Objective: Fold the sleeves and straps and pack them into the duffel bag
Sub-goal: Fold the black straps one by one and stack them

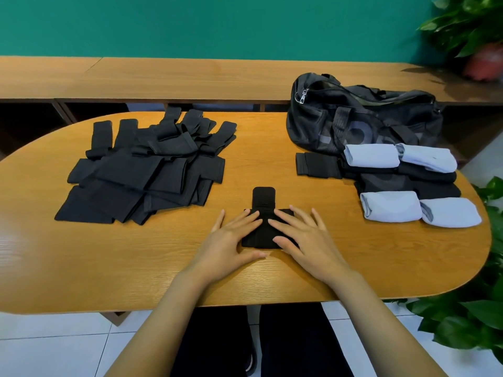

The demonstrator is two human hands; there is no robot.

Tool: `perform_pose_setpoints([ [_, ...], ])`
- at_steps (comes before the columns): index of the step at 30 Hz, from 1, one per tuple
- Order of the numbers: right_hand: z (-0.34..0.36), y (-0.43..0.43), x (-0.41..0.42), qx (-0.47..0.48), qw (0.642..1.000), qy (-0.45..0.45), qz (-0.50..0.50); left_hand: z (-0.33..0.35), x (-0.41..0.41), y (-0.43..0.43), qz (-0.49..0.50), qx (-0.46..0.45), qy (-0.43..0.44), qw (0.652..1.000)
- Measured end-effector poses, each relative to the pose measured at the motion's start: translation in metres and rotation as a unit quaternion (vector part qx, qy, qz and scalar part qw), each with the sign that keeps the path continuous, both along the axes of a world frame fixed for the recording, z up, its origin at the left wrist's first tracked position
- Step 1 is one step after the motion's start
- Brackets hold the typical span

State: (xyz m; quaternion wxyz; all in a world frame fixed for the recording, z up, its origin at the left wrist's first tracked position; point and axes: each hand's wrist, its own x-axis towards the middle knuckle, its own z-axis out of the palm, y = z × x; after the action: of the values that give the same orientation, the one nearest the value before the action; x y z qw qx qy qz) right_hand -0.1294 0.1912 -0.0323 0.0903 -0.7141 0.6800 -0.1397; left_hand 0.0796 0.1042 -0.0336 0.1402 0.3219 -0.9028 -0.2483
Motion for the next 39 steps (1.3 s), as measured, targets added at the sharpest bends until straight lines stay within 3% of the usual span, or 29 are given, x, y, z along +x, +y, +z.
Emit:
perform_pose_setpoints([
  [10, 0.0, 0.003, 0.002, 0.053, 0.998, 0.002, -0.043, -0.002, -0.001, 0.002, 0.073, -0.028, -0.013, 0.997],
  [22, -0.001, 0.0, -0.002, 0.062, 0.998, -0.006, 0.008, -0.004, 0.001, 0.002, 0.056, -0.063, 0.027, 0.996],
  [26, 0.003, 0.0, -0.002, 0.02, 1.0, 0.003, 0.012, 0.001, -0.001, 0.006, 0.083, -0.087, 0.027, 0.992],
  [33, 0.001, -0.006, 0.002, -0.16, 0.984, -0.069, -0.036, 0.01, 0.0, 0.008, 0.125, -0.098, 0.102, 0.982],
  [39, 0.011, -0.016, 0.007, -0.159, 0.96, -0.183, -0.139, 0.001, -0.004, 0.007, 0.19, -0.143, 0.167, 0.957],
])
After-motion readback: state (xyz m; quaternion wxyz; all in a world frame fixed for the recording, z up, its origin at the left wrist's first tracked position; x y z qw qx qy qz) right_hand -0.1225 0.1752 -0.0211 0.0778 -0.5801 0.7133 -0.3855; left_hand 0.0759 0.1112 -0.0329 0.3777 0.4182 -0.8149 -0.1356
